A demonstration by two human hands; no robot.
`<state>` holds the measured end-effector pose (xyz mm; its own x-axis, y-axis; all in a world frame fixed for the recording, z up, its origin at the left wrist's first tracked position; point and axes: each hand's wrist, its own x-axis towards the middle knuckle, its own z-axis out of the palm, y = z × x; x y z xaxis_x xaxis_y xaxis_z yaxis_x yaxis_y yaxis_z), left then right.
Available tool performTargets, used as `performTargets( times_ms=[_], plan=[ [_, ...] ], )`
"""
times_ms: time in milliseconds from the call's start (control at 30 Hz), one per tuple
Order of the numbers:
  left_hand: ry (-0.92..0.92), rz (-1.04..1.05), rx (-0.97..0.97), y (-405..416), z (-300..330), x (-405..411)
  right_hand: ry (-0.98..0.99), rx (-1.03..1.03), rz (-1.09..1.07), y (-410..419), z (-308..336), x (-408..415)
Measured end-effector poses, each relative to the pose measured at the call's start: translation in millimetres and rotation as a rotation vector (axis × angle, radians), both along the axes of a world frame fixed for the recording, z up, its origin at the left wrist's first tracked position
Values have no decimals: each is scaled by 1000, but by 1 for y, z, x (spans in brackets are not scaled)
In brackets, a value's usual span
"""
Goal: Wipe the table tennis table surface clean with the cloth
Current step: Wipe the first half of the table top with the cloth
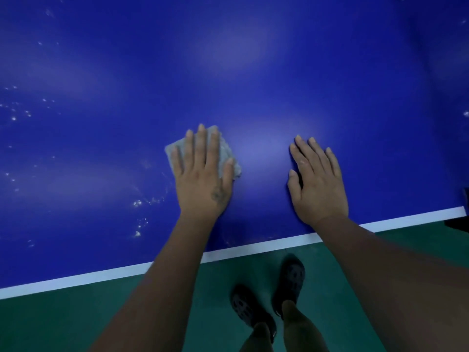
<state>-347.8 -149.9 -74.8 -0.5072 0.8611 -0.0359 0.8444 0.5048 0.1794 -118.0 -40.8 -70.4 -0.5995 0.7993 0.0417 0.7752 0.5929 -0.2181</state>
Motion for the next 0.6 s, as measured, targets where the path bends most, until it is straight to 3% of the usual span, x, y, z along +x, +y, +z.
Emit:
performTargets(
  times_ms=[100,200,300,433,600],
  plan=[
    [-21,32,-86,-60,6,46,3,-5,-4,-1,0,0],
    [-50,-74,-101,-108,12,90,4,-10,-7,-2,0,-1],
    [-40,-104,-74,-104,10,79,16,-7,-7,-1,1,-1],
    [-30,41,-95,-71,3,36,26,-10,-9,-2,0,-1],
    [-59,-25,-81,-96,11,86,16,-16,-8,-2,1,-1]
  ],
)
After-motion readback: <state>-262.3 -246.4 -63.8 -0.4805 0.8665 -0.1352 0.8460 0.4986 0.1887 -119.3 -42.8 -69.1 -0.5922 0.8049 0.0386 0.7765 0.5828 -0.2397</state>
